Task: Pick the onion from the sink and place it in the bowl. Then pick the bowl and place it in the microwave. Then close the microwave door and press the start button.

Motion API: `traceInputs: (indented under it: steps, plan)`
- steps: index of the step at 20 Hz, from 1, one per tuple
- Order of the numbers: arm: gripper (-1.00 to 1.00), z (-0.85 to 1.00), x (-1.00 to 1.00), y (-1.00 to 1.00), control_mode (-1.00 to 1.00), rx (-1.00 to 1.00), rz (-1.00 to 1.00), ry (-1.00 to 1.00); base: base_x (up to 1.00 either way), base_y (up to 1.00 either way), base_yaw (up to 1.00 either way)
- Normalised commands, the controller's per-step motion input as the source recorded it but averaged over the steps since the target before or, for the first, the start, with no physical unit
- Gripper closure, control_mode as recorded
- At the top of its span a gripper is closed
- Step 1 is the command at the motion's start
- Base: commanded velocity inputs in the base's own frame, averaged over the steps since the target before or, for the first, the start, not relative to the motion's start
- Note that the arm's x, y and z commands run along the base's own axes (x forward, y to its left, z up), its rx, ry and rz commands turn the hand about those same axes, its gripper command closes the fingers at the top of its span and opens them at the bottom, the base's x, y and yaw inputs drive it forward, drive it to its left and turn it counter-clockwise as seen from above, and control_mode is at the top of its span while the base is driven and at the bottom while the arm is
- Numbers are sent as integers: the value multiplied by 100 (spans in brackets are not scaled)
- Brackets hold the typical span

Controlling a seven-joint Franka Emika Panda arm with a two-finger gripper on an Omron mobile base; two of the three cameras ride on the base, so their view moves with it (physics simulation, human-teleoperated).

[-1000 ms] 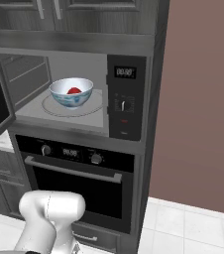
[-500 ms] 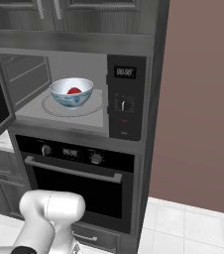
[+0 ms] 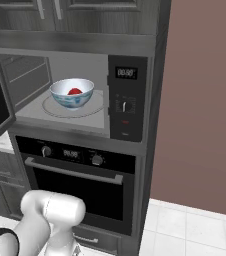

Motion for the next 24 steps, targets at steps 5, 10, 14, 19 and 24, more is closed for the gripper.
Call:
traceInputs:
  steps: [5,10,14,19,24]
  plan:
    - [-100,-51,5,100,-100,-4,0,0,0,0,0]
    - [-100,-81,73,96,-100,-8,-3,4,0,0,0]
    - [-100,-93,100,83,-100,-7,-7,4,0,0,0]
    - [-100,-76,89,62,-100,-2,-7,2,0,0,0]
    - [-100,-53,74,17,-100,0,-12,0,0,0,0]
